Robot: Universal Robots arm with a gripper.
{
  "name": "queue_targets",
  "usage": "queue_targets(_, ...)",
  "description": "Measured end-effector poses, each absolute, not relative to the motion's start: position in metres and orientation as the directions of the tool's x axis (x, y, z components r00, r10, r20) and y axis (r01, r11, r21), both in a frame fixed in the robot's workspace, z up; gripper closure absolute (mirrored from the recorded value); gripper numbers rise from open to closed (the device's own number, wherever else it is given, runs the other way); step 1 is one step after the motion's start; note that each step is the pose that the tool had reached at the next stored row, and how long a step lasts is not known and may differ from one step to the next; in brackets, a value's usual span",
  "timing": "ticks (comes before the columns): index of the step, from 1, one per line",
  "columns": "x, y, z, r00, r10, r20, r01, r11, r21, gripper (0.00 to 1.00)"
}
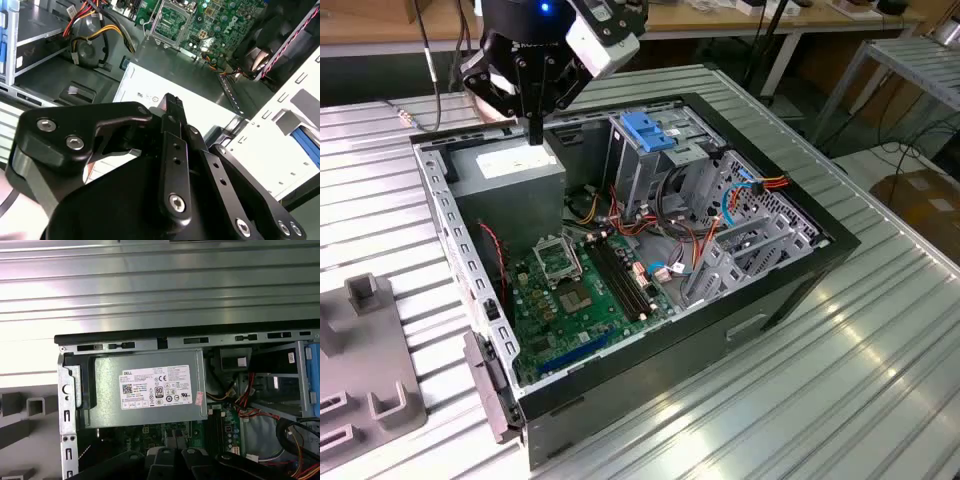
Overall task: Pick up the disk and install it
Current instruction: 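Reach for the disk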
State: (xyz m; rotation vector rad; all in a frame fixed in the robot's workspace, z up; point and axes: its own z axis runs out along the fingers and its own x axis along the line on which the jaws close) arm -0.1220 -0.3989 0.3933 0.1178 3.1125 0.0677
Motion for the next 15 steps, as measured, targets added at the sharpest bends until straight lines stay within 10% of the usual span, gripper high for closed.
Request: queue_targets(15, -0.144, -0.399, 0.393, -0.997, 0.076, -0.024, 0.075, 0.996, 0.044, 0.9)
